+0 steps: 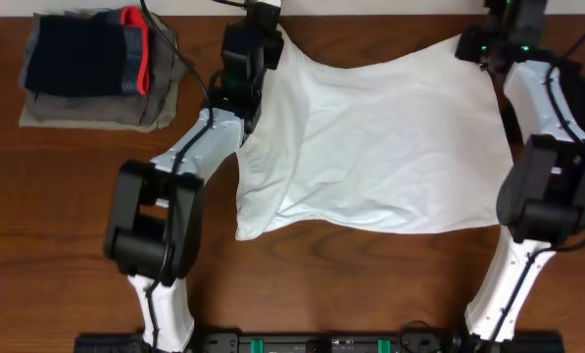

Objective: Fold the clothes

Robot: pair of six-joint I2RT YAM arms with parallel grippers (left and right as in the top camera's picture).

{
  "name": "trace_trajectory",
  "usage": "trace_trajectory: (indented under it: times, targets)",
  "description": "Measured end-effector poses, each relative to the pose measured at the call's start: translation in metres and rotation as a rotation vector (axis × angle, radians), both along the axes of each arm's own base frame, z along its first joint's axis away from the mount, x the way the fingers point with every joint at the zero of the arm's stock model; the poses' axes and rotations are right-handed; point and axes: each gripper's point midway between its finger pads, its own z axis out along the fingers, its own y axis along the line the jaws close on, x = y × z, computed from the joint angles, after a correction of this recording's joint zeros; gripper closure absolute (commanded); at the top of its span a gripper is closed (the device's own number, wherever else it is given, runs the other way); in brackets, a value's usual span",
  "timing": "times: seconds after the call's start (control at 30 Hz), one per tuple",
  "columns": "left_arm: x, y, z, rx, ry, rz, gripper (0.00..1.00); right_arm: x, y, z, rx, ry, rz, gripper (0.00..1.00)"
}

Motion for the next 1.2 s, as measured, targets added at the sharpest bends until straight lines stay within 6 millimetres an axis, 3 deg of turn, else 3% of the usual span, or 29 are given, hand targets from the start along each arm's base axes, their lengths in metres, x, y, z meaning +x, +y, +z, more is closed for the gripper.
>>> trace_trajectory:
  times: [0.17,0.3,0.33,0.37,0.4,0.43,0.5,0.63,0.77,0.87,0.9,0.97,1.1,1.2]
  targets:
    - [0.009,0.000,-0.015,-0.008,-0.025,0.003,0.94,0.018,0.004,-0.002,0.002,-0.076,-0.002,0.99]
    - [0.017,0.014,-0.019,-0.022,-0.062,0.029,0.94,0.032,-0.001,0.017,-0.003,-0.174,-0.024,0.99]
    - [0.020,0.022,-0.019,-0.028,-0.072,0.043,0.90,0.035,-0.002,0.022,-0.007,-0.198,-0.030,0.98]
    - [0.022,0.028,-0.020,-0.033,-0.079,0.055,0.51,0.038,-0.003,0.027,-0.010,-0.222,-0.037,0.93]
    - [0.025,0.037,-0.019,-0.042,-0.087,0.070,0.02,0.041,-0.005,0.032,-0.010,-0.246,-0.045,0.72]
    - [0.027,0.048,-0.017,-0.060,-0.097,0.088,0.02,0.044,-0.006,0.039,-0.011,-0.274,-0.055,0.40]
    - [0.032,0.065,-0.008,-0.093,-0.133,0.120,0.02,0.049,-0.008,0.049,-0.019,-0.321,-0.061,0.01]
    - [0.040,0.090,0.014,-0.137,-0.181,0.164,0.02,0.051,-0.010,0.055,-0.023,-0.348,-0.067,0.01]
    - [0.034,0.089,-0.012,-0.122,-0.003,0.174,0.02,0.043,-0.009,0.039,-0.016,-0.266,-0.072,0.01]
    - [0.005,0.083,-0.046,-0.107,0.250,0.180,0.02,0.024,-0.006,0.017,-0.003,-0.128,-0.067,0.01]
    - [-0.012,0.081,-0.057,-0.100,0.358,0.174,0.02,0.010,-0.003,0.008,0.005,-0.051,-0.054,0.01]
    - [-0.043,0.078,-0.063,-0.089,0.500,0.162,0.02,-0.003,0.001,0.008,0.011,0.004,-0.038,0.01]
    - [-0.090,0.082,-0.063,-0.073,0.674,0.162,0.00,-0.033,0.010,0.031,0.028,0.081,-0.008,0.05]
    - [-0.107,0.092,-0.071,-0.076,0.756,0.188,0.11,-0.047,0.015,0.052,0.036,0.092,0.015,0.18]
